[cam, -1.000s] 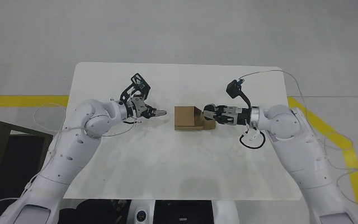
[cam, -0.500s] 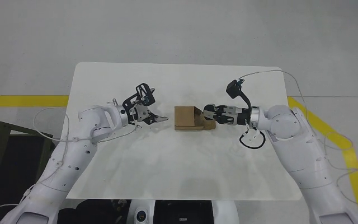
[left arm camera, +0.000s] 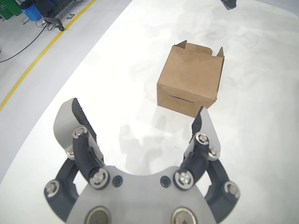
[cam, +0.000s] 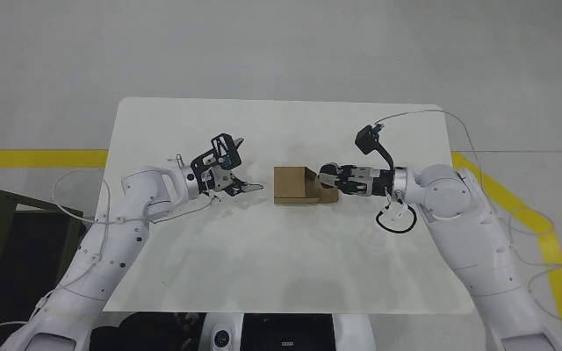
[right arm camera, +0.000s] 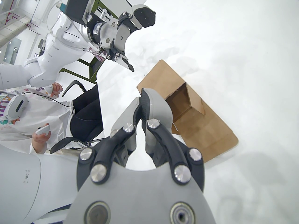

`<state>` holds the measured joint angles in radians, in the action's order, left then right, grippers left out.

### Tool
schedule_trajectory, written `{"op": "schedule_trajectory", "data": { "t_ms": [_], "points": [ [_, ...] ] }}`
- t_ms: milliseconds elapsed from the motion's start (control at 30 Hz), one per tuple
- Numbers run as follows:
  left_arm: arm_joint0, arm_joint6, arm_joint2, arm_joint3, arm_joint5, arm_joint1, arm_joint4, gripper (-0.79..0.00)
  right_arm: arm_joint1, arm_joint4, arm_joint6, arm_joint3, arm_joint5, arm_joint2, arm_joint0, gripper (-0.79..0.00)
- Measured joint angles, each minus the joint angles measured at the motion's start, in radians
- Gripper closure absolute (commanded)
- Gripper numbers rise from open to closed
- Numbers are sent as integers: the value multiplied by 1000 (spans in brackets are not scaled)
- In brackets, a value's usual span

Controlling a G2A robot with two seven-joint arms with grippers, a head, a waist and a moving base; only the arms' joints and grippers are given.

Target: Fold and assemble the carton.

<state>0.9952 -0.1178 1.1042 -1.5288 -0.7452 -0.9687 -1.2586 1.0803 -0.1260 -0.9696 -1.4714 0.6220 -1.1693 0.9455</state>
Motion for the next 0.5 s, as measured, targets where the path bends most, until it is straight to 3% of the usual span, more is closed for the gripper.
{"op": "schedule_trajectory", "data": {
  "t_ms": [133, 267, 400, 500],
  "points": [
    [7, 0, 0, -2, 11, -1, 1, -785, 0, 0, 1, 0, -1, 0, 1, 0],
    [21, 15, 3, 3, 43, -2, -23, -785, -7, 18, -35, -20, -78, -3, 31, 0],
    [4, 40, 8, 41, -31, 2, -46, -785, -22, 72, -115, -47, -161, -39, 63, 0],
    [-23, 77, 7, 76, -139, 5, -56, -785, -31, 106, -155, -62, -207, -61, 95, 0]
  ]
}}
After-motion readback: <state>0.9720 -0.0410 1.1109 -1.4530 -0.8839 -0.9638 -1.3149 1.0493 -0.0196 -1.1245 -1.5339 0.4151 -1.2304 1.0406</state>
